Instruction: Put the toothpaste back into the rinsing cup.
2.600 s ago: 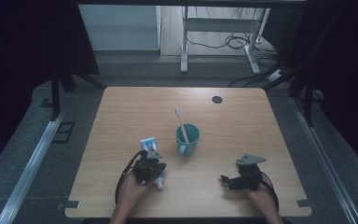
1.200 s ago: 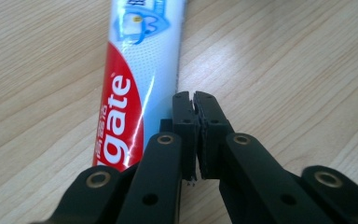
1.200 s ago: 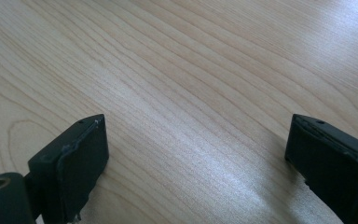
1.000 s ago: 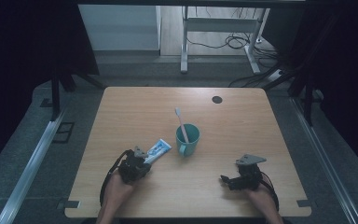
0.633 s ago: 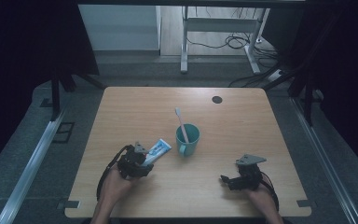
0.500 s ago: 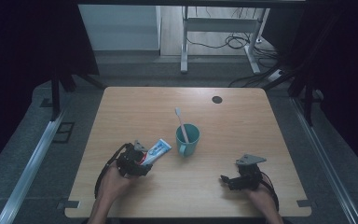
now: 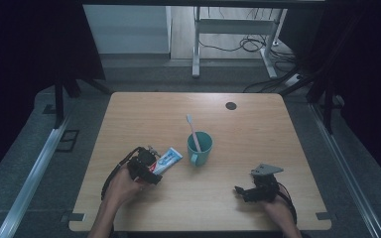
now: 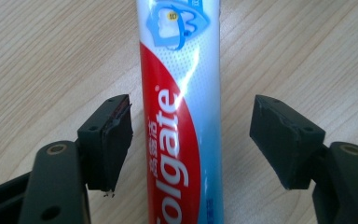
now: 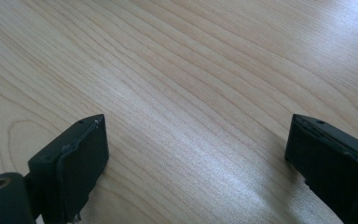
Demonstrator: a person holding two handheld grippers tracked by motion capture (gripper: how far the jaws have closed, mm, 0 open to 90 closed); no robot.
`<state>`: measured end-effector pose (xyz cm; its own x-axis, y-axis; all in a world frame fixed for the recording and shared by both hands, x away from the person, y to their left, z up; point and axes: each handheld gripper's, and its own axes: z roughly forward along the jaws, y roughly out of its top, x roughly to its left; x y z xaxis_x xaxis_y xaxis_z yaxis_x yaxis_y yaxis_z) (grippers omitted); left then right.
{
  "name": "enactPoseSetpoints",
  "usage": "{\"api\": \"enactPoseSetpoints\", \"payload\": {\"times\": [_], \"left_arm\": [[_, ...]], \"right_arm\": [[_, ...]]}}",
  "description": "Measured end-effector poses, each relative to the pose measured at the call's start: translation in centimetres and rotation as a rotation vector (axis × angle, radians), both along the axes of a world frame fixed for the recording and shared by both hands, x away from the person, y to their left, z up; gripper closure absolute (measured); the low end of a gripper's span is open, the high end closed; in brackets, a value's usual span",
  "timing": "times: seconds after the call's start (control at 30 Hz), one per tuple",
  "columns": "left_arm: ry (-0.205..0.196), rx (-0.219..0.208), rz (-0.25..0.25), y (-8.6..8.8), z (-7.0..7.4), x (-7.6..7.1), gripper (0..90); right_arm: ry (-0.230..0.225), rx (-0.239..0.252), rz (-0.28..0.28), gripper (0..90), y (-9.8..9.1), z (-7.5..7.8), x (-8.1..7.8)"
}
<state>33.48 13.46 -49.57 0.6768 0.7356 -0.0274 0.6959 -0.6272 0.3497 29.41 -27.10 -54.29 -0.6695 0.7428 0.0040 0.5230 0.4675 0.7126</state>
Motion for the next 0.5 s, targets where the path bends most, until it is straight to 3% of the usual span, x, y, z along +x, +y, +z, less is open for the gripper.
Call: {"api": "enactPoseSetpoints", "payload": {"times": [0.07, 0.23, 0.5], "left_arm": [[0.007, 0.001, 0.006, -0.3, 0.0, 0.3, 29.1], [0.037, 0.050, -0.013, -1.0, 0.1, 1.2, 29.8], [0.088, 0.106, -0.031, -2.1, 0.1, 2.3, 37.2]], "right_arm": [[0.000, 0.000, 0.000, 5.6, 0.0, 0.0, 0.0], [0.000, -0.001, 0.001, 5.6, 0.0, 0.0, 0.0], [0.000, -0.001, 0.001, 5.6, 0.0, 0.0, 0.0]]}}
